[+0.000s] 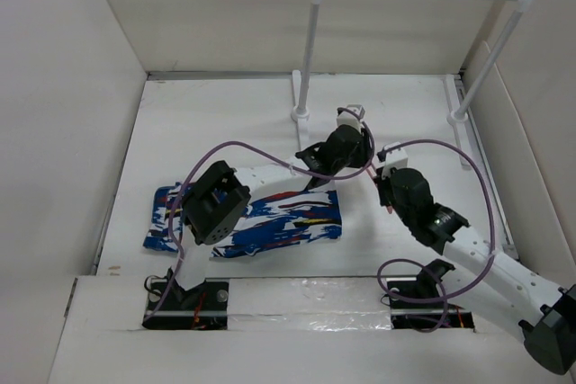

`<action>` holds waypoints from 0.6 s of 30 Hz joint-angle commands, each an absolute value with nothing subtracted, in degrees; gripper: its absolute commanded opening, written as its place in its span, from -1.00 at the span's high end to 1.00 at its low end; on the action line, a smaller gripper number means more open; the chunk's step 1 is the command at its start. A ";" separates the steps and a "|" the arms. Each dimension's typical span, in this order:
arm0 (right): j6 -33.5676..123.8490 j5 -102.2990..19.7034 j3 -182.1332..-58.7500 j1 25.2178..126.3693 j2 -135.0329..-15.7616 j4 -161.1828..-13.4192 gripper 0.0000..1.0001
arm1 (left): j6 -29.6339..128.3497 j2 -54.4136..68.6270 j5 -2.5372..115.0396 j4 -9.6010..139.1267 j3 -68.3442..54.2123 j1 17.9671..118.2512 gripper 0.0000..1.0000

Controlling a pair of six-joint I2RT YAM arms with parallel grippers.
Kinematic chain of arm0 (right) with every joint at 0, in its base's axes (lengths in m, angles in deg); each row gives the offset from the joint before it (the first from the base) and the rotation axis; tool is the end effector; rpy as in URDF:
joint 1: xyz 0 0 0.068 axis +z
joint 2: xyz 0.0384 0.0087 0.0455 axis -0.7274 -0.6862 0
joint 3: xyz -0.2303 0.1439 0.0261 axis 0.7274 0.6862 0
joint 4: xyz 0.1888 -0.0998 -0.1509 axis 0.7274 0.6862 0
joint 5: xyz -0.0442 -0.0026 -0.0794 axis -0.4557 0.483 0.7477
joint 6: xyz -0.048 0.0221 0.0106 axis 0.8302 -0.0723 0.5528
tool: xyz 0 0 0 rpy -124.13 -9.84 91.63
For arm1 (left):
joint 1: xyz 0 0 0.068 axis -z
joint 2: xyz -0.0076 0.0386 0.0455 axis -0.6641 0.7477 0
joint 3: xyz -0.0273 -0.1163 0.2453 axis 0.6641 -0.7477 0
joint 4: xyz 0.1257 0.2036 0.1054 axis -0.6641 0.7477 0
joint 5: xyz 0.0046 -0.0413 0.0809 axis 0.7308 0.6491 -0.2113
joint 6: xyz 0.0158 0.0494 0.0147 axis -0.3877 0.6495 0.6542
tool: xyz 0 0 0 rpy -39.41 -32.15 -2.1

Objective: Place the trousers on the hanger

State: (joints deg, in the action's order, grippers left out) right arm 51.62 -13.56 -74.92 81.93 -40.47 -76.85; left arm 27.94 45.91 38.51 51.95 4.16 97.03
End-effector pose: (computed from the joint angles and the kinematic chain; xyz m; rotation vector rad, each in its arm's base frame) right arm 0.1579 0.0967 0.2449 -0.3936 1.9739 0.0365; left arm 0.2740 -0.3872 0.2505 0.2585 1.9302 -0.9075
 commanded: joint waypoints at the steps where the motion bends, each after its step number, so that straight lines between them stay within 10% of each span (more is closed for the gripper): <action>1: 50.11 -8.36 -76.01 84.89 -40.63 -80.69 1.00 | 27.63 46.66 39.82 51.92 6.89 96.72 0.35; 18: 45.81 0.88 -75.57 93.51 -47.66 -82.27 1.00 | 24.29 50.44 45.87 50.34 4.97 96.19 0.38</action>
